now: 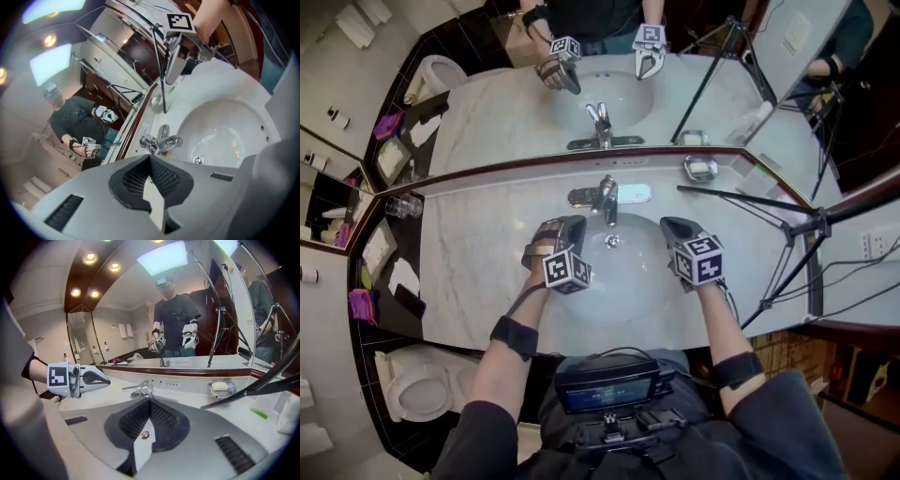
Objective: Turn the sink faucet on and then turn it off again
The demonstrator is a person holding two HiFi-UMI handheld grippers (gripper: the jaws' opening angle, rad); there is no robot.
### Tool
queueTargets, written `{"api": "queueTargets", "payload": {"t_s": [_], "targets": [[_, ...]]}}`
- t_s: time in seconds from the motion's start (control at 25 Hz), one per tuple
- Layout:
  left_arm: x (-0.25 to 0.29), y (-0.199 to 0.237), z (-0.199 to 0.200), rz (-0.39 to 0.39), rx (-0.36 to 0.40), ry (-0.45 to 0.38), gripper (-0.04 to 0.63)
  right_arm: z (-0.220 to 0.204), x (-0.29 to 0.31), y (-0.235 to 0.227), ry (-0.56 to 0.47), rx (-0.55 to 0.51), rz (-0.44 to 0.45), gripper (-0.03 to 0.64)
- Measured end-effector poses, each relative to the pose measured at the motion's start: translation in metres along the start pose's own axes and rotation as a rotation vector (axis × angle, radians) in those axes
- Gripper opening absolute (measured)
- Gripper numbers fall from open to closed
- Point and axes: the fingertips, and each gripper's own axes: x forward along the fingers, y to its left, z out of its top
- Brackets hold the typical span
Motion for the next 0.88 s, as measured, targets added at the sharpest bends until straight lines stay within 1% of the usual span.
{"api": "queueTargets", "payload": {"t_s": [0.12,0.28,0.44,0.56,0.64,0.76,0.84,0.88], "targets": [[-0.017,0.009,0.003,0.004,-0.109,-0.019,0.0,0.012,0.0,0.01,-0.012,-0.025,0.011,0.02],[-0.04,0.016,0.011,0.003,-0.22,-0.057,0.0,0.025,-0.003,0.021,-0.022,-0.05,0.02,0.02],[-0.06,0.024,0.014,0.007,-0.37,-0.094,0.0,0.028,-0.008,0.026,-0.023,-0.064,0.017,0.02],[-0.067,0.021,0.008,-0.024,-0.476,-0.123,0.0,0.03,-0.012,0.029,-0.024,-0.07,0.014,0.02],[-0.072,0.02,0.002,-0.045,-0.575,-0.147,0.0,0.03,-0.013,0.032,-0.023,-0.075,0.013,0.02],[-0.084,0.031,-0.002,-0.062,-0.738,-0.187,0.0,0.03,-0.013,0.035,-0.023,-0.078,0.016,0.02],[-0.091,0.039,-0.008,-0.057,-0.834,-0.213,0.0,0.029,-0.014,0.037,-0.021,-0.076,0.019,0.02],[-0.093,0.043,-0.014,-0.047,-0.863,-0.221,0.0,0.029,-0.014,0.039,-0.02,-0.077,0.02,0.02]]}}
